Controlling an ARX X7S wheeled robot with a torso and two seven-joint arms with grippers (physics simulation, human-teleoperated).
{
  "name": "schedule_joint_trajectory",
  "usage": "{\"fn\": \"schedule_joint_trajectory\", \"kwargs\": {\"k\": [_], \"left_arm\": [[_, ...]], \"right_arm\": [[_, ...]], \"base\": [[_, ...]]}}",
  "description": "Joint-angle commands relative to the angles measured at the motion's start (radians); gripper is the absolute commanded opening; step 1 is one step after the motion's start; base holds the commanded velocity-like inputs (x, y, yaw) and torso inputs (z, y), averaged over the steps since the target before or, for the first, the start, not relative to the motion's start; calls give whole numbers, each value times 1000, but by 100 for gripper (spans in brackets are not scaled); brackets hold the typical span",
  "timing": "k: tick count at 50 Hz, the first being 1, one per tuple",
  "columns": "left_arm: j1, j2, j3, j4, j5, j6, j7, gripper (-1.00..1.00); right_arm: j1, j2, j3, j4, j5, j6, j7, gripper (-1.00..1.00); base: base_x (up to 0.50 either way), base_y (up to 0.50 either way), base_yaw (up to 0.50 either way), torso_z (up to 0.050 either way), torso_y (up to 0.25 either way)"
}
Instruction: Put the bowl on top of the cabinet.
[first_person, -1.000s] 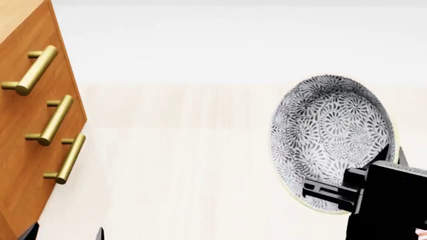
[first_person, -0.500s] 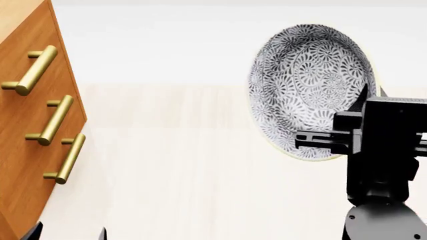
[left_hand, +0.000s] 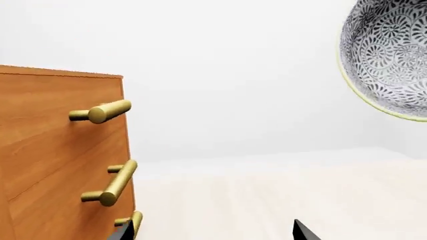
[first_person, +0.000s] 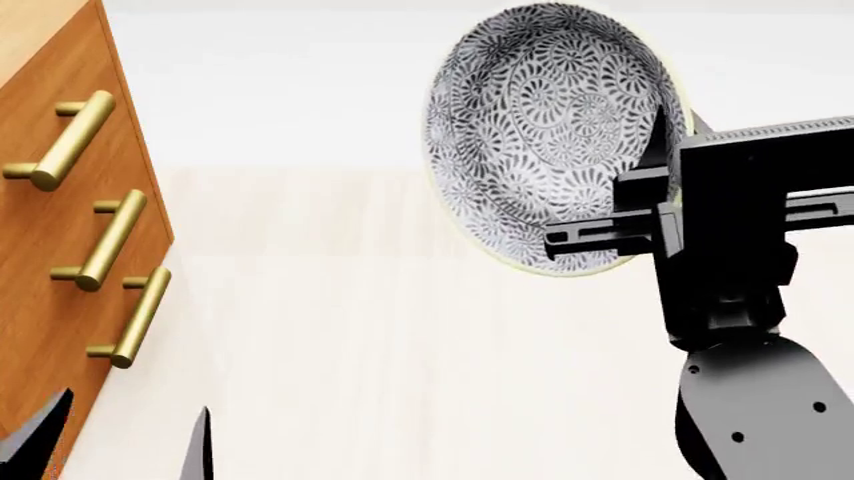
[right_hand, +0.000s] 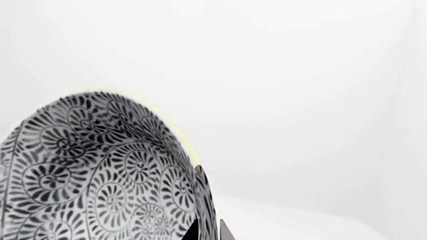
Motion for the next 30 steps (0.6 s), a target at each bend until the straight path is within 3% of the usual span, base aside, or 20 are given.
{"fn": "schedule_joint_trajectory", "kwargs": {"k": [1, 14, 18, 30], "left_arm": [[-67, -30, 17, 142, -1, -127, -8, 100], [-176, -51, 47, 304, -24, -308, -4, 100], [-240, -47, -41, 318, -337, -409, 85, 100], [-377, -37, -64, 341, -461, -551, 37, 100]], "right_arm": [[49, -21, -31, 36, -50, -11, -34, -100], [54, -20, -66, 2, -73, 13, -31, -100], [48, -20, -84, -1, -99, -7, -30, -100], [49, -33, -104, -14, -113, -23, -35, -100]], "base": [[0, 0, 0, 0, 0], [0, 0, 0, 0, 0], [0, 0, 0, 0, 0], [0, 0, 0, 0, 1]]}}
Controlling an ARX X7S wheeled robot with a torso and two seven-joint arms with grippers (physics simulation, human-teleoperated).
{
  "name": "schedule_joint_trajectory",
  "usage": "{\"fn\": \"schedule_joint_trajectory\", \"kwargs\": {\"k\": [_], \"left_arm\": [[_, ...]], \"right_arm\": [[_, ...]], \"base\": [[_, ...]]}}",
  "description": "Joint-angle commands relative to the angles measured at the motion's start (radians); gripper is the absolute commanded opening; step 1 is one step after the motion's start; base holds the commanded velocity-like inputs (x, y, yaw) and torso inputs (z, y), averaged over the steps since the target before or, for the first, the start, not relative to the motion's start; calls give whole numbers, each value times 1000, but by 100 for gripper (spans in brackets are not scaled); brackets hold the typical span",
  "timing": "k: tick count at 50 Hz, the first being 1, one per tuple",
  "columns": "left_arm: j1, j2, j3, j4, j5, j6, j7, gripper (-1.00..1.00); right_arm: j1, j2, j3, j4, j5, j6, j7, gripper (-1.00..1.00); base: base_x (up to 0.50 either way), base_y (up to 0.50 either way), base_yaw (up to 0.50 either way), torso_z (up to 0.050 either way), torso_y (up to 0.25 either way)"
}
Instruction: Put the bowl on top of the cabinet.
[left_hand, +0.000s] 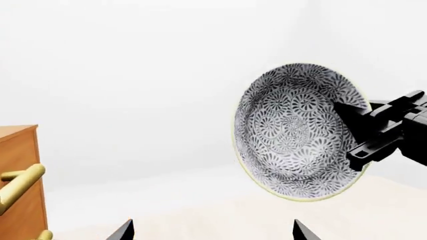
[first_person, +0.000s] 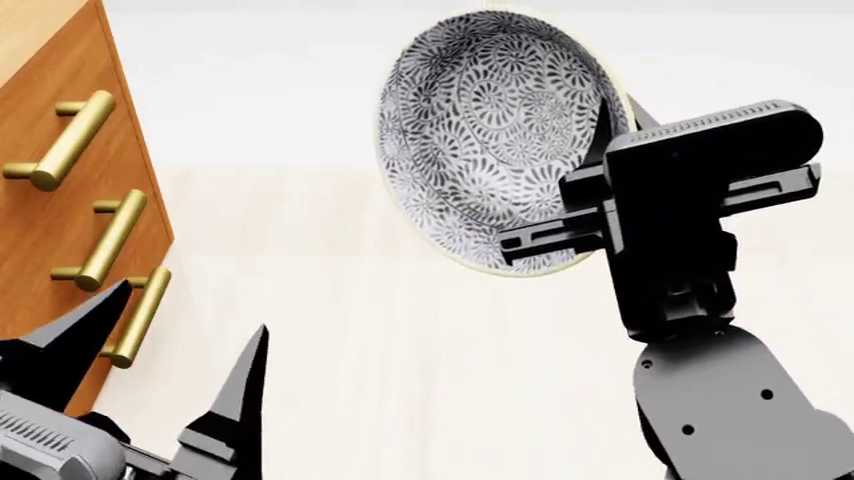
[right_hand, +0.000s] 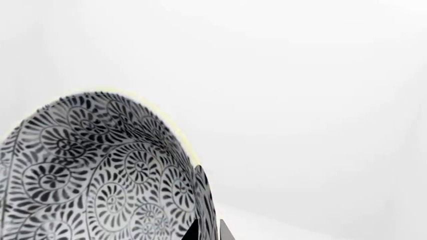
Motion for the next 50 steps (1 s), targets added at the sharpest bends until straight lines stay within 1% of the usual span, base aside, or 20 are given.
{"fn": "schedule_joint_trajectory", "kwargs": {"k": [1, 3, 4, 5, 6, 8, 11, 12, 14, 15, 19, 23, 26, 27, 33, 37, 41, 45, 50], "left_arm": [[-140, 9, -38, 33, -188, -213, -67, 100], [-157, -4, -30, 41, -217, -206, -13, 100], [-173, -7, -27, 46, -227, -229, -22, 100], [-173, -3, -33, 45, -230, -215, -14, 100], [-201, 0, -37, 42, -255, -256, -40, 100], [-218, 2, -40, 38, -274, -249, -15, 100], [-266, 13, -44, 13, -269, -281, -54, 100], [-291, 25, -50, -14, -287, -322, -91, 100], [-308, 38, -53, -45, -301, -330, -91, 100], [-317, 44, -49, -66, -295, -326, -84, 100], [-352, 62, -74, -145, -368, -327, -23, 100], [-377, 72, -66, -196, -322, -277, 21, 100], [-399, 74, -64, -231, -319, -275, 38, 100], [-409, 72, -70, -246, -352, -282, 66, 100], [-431, 74, -72, -286, -342, -289, 54, 100], [-443, 75, -62, -294, -323, -274, 66, 100], [-479, 80, -40, -379, -282, -258, 100, 100], [-481, 82, -24, -403, -253, -242, 105, 100], [-487, 85, -23, -411, -259, -239, 114, 100]], "right_arm": [[1, -2, -20, -49, -39, -5, -2, -100], [-1, 0, -21, -66, -37, -3, -2, -100], [-2, 0, -24, -71, -38, -1, -2, -100], [-4, 1, -27, -74, -40, -3, -3, -100], [-6, 0, -29, -79, -41, -4, -4, -100], [-6, 0, -33, -82, -43, -2, -4, -100], [-5, 1, -38, -92, -45, 2, -5, -100], [-6, 2, -38, -97, -43, 3, -6, -100], [-7, 3, -41, -99, -46, 1, -6, -100], [-9, 4, -40, -98, -45, -1, -7, -100], [-12, 8, -39, -103, -43, 1, -7, -100], [-15, 13, -37, -116, -40, 2, -6, -100], [-19, 15, -38, -121, -40, 0, -6, -100], [-20, 15, -41, -120, -44, 0, -5, -100], [-20, 14, -41, -114, -43, -3, -7, -100], [-21, 15, -44, -118, -45, -2, -7, -100], [-27, 21, -47, -131, -51, -1, -3, -100], [-32, 20, -52, -135, -53, -7, -5, -100], [-33, 19, -59, -140, -58, -7, -5, -100]], "base": [[0, 0, 0, 0, 0], [0, 0, 0, 0, 0], [0, 0, 0, 0, 0], [0, 0, 0, 0, 0], [0, 0, 0, 0, 0], [0, 0, 0, 0, 0], [0, 0, 0, 0, 0], [0, 0, 0, 0, 10], [0, 0, 0, 0, 0], [0, 0, 0, 0, 0], [0, 0, 0, 0, 0], [0, 0, 0, 4, 0], [0, 0, 0, 0, 0], [0, 0, 0, 0, 0], [0, 0, 0, 0, 0], [0, 0, 0, 0, 3], [0, 0, 0, 0, 0], [0, 0, 0, 0, 0], [0, 0, 0, 0, 0]]}}
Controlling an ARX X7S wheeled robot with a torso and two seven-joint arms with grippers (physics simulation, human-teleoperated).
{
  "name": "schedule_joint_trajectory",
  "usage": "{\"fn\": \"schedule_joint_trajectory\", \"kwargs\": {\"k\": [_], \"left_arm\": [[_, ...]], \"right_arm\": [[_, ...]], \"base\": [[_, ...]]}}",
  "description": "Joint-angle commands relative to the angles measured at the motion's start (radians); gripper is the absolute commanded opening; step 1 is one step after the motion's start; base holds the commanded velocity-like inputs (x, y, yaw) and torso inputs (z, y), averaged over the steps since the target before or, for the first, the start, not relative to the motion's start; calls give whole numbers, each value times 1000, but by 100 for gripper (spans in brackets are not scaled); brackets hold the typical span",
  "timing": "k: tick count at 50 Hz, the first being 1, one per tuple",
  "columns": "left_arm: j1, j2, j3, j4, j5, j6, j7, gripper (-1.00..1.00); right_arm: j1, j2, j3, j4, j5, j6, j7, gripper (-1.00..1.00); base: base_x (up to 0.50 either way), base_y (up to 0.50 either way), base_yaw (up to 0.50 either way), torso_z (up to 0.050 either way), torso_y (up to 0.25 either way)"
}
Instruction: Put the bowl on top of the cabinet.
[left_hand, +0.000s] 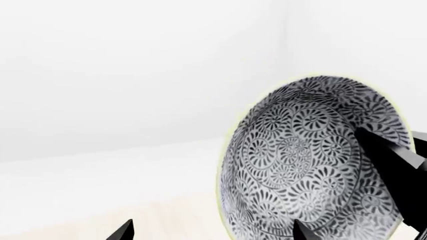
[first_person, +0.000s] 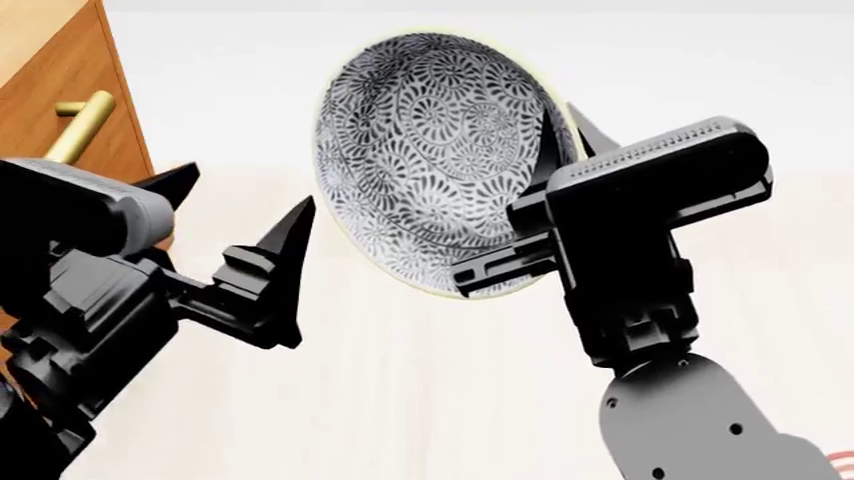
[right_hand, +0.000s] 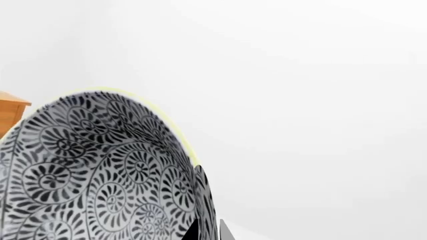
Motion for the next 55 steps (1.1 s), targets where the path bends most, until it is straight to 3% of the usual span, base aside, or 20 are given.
{"fn": "schedule_joint_trajectory", "kwargs": {"k": [1, 38, 55], "left_arm": [[-39, 10, 11, -74, 13, 9, 27, 100], [-87, 75, 45, -188, -13, -1, 37, 100], [-113, 94, 85, -275, 47, 43, 61, 100]], "right_arm": [[-1, 1, -8, -24, -32, 0, 1, -100], [-7, -4, -46, -34, -55, -5, -8, -100], [-22, 11, -41, -46, -53, -11, -5, -100]], "base": [[0, 0, 0, 0, 0], [0, 0, 0, 0, 1], [0, 0, 0, 0, 0]]}}
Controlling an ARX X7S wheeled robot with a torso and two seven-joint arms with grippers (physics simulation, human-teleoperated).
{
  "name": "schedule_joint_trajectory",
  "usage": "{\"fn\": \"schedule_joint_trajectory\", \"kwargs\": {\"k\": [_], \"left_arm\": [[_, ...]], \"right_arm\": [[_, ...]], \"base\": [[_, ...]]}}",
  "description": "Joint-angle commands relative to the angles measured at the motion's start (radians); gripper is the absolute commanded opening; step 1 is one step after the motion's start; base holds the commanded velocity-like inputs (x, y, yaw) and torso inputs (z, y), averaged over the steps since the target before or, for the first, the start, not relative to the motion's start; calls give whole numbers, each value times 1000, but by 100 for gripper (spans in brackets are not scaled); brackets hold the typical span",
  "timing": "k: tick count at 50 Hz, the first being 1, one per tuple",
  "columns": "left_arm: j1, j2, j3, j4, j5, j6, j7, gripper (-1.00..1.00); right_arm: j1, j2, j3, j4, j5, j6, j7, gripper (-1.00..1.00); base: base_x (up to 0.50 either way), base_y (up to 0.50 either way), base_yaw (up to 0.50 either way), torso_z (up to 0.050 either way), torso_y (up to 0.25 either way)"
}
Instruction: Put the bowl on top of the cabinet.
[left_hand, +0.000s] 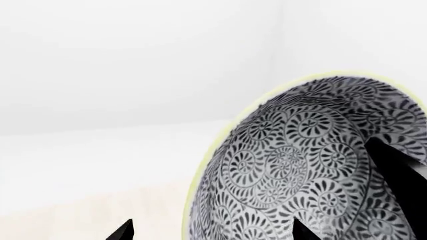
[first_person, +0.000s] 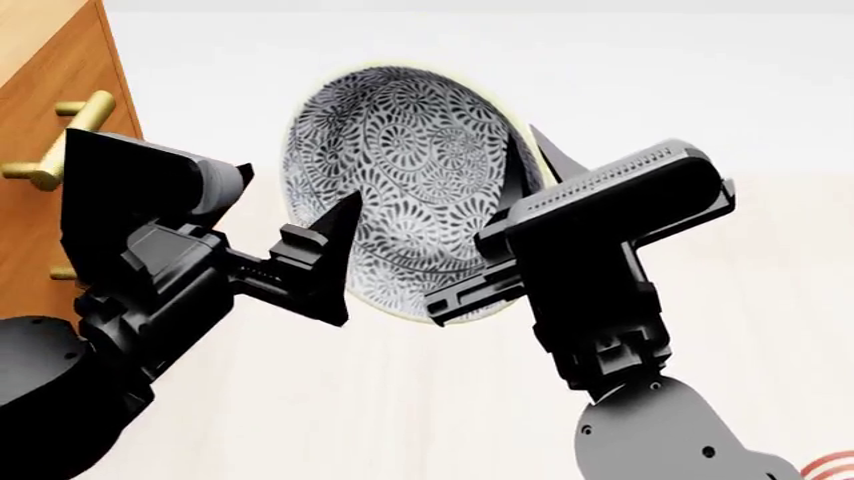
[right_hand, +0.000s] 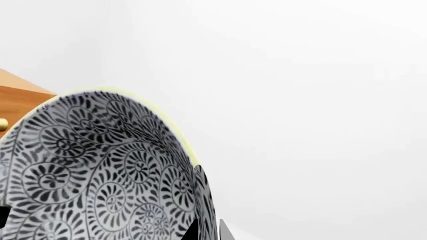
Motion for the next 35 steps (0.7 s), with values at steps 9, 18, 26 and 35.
{"fn": "schedule_joint_trajectory", "kwargs": {"k": [9, 18, 26, 35], "left_arm": [[-21, 18, 23, -104, 44, 44, 24, 100], [-25, 19, 32, -123, 49, 55, 38, 100], [-23, 19, 34, -135, 52, 64, 38, 100], [-28, 23, 39, -156, 57, 74, 44, 100]], "right_arm": [[-10, 10, 11, -9, -20, -9, 4, -100], [-13, 12, 13, -10, -19, -12, 5, -100], [-11, 11, 9, -10, -20, -13, 2, -100], [-5, 15, 6, -24, -22, 4, 6, -100]], "base": [[0, 0, 0, 0, 1], [0, 0, 0, 0, 0], [0, 0, 0, 1, 1], [0, 0, 0, 0, 0]]}}
